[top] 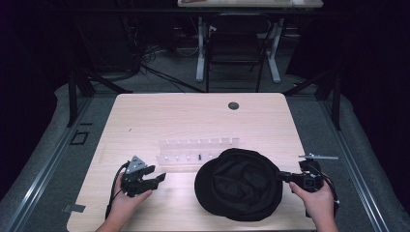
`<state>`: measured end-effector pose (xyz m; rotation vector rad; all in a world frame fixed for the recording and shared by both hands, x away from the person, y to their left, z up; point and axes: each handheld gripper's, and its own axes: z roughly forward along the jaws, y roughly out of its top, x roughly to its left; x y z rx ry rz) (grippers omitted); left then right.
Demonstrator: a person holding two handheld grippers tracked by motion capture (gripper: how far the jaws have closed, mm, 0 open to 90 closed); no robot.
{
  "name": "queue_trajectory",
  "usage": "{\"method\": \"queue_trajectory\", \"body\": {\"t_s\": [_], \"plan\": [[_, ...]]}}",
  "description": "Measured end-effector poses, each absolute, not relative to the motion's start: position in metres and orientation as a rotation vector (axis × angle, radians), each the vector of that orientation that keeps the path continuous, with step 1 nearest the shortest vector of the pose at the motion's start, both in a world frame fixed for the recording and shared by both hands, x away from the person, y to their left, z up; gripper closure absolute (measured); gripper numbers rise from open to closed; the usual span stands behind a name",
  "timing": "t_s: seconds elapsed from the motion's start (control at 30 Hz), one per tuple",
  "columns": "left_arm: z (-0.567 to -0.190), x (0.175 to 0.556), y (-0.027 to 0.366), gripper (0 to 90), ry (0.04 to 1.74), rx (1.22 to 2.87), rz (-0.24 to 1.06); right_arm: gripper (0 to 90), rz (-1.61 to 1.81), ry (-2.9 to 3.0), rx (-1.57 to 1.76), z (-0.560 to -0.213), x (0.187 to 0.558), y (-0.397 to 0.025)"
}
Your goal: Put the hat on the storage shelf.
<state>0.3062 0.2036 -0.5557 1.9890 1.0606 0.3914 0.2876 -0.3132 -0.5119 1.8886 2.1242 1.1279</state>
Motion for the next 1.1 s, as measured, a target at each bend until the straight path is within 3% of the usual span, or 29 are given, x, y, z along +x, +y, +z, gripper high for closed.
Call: {"method": "queue_trajectory", "body": {"t_s": [0.03, 0.1, 0.63, 1.1], "plan": [[-0.556, 0.306, 0.203, 43.9, 1.059, 1.987, 0.390, 86.3, 1.129, 2.164, 1.883, -0.512, 0.289, -0.314], [-0.556, 0.306, 0.203, 43.9, 1.058, 1.987, 0.390, 88.1, 1.117, 2.215, 1.905, -0.509, 0.291, -0.315], [-0.557, 0.305, 0.201, 43.9, 1.054, 2.001, 0.391, 88.4, 0.799, 2.300, 2.038, -0.483, 0.300, -0.346], [-0.558, 0.305, 0.200, 43.9, 1.052, 2.004, 0.394, 85.3, 0.732, 2.303, 2.124, -0.492, 0.309, -0.356]]}}
